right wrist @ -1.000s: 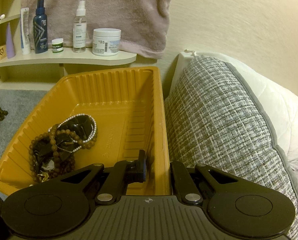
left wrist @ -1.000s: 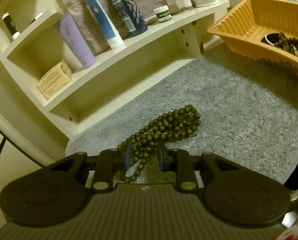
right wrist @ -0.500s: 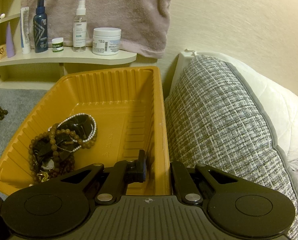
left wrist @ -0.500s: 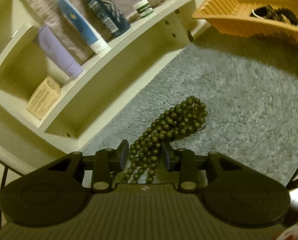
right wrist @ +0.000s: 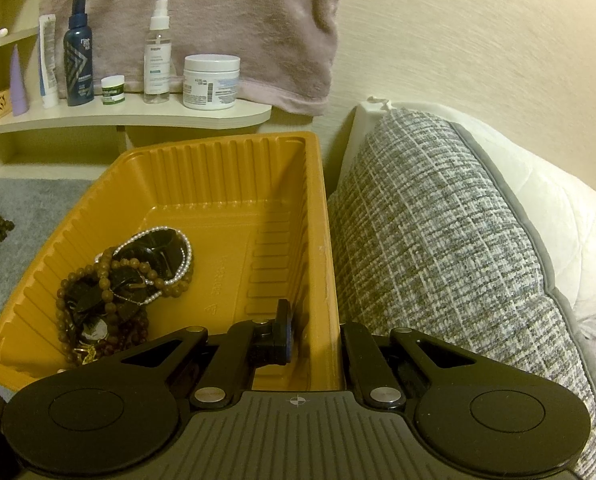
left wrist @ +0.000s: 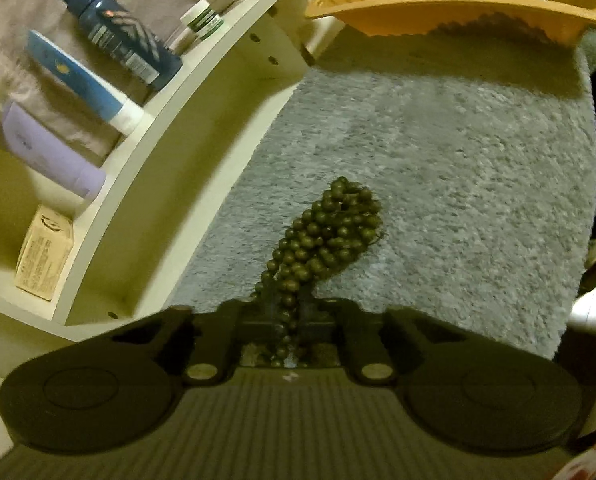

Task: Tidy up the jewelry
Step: 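Grasp the dark green bead necklace with the left tool and lift it, then carry the green bead necklace over the tray and lower it in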

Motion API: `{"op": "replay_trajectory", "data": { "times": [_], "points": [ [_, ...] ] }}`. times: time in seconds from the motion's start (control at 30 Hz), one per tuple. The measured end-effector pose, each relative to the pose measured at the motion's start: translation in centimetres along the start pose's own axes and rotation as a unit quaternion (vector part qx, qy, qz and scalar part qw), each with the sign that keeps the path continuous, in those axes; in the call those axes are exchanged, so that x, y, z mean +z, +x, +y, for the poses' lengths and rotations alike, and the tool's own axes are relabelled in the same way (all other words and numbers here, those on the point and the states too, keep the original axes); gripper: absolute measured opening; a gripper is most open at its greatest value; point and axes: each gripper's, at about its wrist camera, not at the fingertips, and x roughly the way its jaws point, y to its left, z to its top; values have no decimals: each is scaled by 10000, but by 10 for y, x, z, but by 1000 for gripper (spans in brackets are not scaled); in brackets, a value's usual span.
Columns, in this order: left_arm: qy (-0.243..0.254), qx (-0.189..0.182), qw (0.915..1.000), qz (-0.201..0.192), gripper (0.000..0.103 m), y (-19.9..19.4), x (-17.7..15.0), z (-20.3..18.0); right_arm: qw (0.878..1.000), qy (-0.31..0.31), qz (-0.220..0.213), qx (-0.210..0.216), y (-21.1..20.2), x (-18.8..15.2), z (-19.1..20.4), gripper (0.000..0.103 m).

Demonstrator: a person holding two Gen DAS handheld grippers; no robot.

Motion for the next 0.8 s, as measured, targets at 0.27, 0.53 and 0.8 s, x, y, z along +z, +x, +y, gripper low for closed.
{"op": "replay_trajectory", "data": {
  "times": [0.27,0.53,0.8],
  "points": [
    [-521,541,9954,-603,7,-51,4,23,10000,-17,-10,1,-1,0,0,6],
    [-924,1059,9814,-1310,7,-115,31,75,10000,-1,-31,-4,-2,0,1,6],
    [-1157,1432,9647,-1883,7,-168,57,107,10000,-21,-40,-5,-3,0,1,6]
  ]
}}
